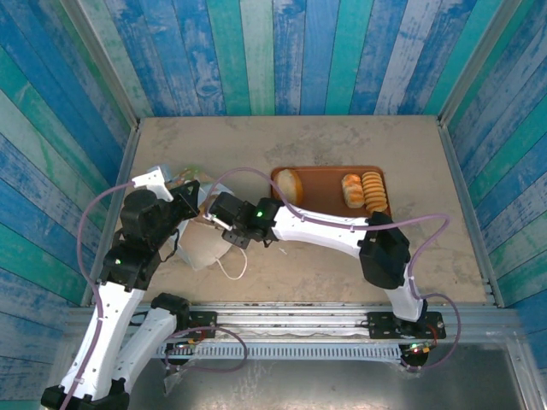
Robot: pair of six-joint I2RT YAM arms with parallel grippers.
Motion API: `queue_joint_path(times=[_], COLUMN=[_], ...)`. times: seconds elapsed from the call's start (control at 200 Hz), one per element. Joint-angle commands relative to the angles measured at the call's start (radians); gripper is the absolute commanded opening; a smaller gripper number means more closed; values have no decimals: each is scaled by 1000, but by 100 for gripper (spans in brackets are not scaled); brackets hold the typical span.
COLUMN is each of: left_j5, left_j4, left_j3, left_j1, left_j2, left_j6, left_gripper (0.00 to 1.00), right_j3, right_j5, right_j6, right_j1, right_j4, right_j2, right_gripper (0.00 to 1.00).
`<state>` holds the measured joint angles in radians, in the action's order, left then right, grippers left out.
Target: Take the fake bread out of the paper bag
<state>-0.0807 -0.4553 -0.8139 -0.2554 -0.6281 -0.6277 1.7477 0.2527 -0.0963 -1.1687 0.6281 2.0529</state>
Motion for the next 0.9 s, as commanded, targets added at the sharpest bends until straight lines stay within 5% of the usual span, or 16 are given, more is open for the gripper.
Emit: queue_joint_path(times=[0.0,0.481,0.897], left_j5=[-1,-4,7], left_j4=[35,53,55], left_j3=[10,30,28], left_j1=[-1,-1,-1], left_j2=[8,10,7], left_j6=[-5,-16,-14], left_gripper=[0,0,0], right_j3=[56,120,28], right_j5=[29,261,227], right_j6=[-58,-66,-5], right_j1=[-17,-25,-26], right_j4=[10,-4,-72], right_j2=[49,145,51], right_gripper=[52,54,28])
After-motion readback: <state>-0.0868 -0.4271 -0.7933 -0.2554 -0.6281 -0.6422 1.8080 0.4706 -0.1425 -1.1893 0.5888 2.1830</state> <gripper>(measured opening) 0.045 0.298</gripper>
